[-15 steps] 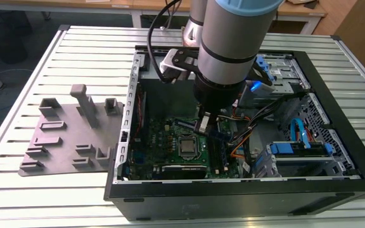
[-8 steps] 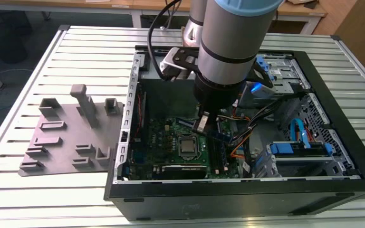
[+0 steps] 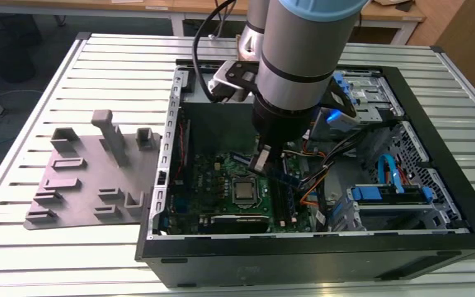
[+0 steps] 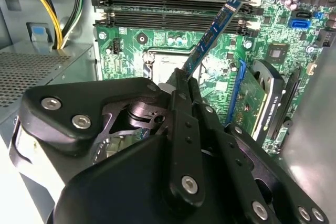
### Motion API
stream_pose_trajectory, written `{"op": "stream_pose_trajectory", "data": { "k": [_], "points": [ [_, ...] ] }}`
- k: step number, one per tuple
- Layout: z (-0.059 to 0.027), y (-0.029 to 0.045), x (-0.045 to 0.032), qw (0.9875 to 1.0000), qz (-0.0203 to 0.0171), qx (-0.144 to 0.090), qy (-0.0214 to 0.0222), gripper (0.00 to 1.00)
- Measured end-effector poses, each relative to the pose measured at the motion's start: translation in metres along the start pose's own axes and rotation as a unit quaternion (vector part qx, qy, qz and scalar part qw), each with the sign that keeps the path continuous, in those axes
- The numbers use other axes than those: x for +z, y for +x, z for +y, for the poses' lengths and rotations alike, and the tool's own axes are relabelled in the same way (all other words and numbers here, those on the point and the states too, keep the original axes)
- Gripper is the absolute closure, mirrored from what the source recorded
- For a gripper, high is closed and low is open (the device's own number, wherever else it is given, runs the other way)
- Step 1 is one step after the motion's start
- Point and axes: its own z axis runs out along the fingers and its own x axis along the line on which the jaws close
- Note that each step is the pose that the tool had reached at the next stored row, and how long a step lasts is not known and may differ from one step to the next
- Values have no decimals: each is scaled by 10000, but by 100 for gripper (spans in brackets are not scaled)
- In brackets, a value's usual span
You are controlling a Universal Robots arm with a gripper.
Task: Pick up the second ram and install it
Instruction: 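Insert the second ram into the second slot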
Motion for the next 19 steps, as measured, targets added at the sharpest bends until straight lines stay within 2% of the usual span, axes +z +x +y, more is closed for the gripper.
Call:
{"op": "stream_pose_trajectory", "data": {
  "k": [10, 19],
  "points": [
    [0, 0, 1, 9996, -10, 290, 12, 89],
    [0, 0, 2, 9985, -19, 551, 23, 89]
  ]
}}
